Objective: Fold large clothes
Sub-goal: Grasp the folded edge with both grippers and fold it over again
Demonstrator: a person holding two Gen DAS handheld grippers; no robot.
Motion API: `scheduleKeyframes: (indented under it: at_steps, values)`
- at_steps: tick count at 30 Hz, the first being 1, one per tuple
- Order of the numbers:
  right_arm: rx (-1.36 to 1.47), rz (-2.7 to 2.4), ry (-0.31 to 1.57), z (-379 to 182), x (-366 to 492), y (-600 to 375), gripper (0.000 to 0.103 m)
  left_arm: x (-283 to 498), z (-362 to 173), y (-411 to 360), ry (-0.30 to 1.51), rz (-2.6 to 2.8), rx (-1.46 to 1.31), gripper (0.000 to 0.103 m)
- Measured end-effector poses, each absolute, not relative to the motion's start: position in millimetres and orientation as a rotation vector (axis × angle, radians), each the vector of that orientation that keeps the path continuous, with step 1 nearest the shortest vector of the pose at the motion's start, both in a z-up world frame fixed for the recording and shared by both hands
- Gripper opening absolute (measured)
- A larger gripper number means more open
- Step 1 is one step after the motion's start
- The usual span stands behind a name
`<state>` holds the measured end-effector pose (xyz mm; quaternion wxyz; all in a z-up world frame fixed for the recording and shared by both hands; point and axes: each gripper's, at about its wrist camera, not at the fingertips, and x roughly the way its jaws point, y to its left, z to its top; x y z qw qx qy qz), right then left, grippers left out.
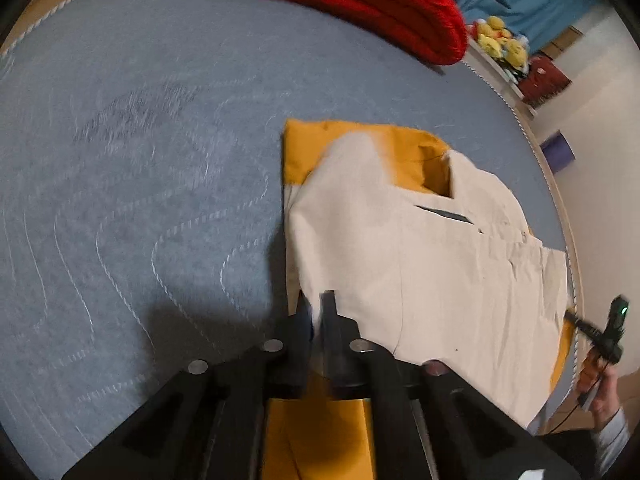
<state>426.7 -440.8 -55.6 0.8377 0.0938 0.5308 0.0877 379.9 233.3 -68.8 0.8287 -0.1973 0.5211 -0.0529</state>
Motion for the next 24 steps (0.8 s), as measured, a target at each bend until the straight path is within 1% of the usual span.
scheduleKeyframes:
  at_steps: [3, 7, 10, 14, 19, 21, 24]
  values:
    - [0.201, 0.196, 1.002, -27, 422, -438, 0.003, 376, -42, 239, 0.977, -0.098, -0.403, 0.001]
    - [0.241, 0.175, 0.751, 26, 413, -438, 0.002, 375, -5, 244, 0.809, -0.069, -0.43, 0.001]
    - [0.217, 0.129, 0.667, 42, 420, -430, 0.002, 389, -2, 243, 0.786, -0.015, -0.425, 0.001]
    - [0.262, 0.073, 0.732, 23, 457, -429, 0.002, 418, -22, 240, 0.832, 0.044, -0.426, 0.001]
    - [0.226, -0.021, 0.901, -30, 500, -418, 0.002, 445, -78, 239, 0.981, 0.115, -0.365, 0.001]
    - [0.221, -0.038, 0.963, -52, 509, -418, 0.002, 450, -89, 238, 1.008, 0.127, -0.353, 0.001]
    - [0.186, -0.046, 0.981, -66, 514, -414, 0.002, 457, -102, 236, 1.036, 0.148, -0.322, 0.001]
